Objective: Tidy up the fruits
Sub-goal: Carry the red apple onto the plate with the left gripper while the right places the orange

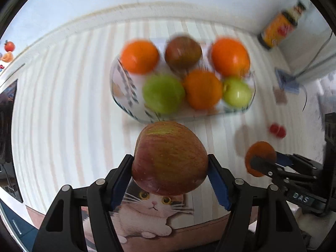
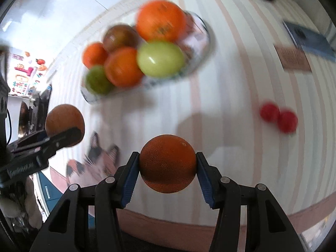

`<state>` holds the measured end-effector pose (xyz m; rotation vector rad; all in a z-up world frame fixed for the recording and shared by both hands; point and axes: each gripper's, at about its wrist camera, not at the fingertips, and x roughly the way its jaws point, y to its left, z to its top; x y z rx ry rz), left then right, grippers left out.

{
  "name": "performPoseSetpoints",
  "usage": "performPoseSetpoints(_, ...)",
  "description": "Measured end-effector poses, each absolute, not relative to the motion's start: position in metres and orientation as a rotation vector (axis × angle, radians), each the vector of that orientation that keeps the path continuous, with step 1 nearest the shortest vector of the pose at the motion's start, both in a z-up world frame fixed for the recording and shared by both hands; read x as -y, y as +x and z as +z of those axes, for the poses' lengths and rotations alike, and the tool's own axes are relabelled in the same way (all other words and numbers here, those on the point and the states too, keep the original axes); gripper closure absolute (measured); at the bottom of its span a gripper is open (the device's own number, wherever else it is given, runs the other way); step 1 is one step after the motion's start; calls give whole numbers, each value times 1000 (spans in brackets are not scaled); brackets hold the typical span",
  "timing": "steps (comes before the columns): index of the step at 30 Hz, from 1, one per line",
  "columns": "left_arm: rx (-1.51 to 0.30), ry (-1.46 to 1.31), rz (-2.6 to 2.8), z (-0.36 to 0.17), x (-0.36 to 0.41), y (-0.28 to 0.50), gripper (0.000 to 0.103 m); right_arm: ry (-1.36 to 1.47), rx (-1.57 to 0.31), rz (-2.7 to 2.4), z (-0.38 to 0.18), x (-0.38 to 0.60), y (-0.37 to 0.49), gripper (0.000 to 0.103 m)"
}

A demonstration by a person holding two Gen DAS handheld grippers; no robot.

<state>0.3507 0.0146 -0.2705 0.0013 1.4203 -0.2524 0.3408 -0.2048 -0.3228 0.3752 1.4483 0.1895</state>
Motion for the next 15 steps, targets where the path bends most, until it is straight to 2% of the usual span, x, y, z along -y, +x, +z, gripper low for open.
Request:
performPoseSetpoints(6, -1382, -31, -255, -253, -38, 409, 35, 364, -1340, 232, -289, 181, 402, 47)
performPoseSetpoints(15, -1532, -87, -278, -305, -57, 479, 35, 252, -1343, 214, -293, 142, 487, 47)
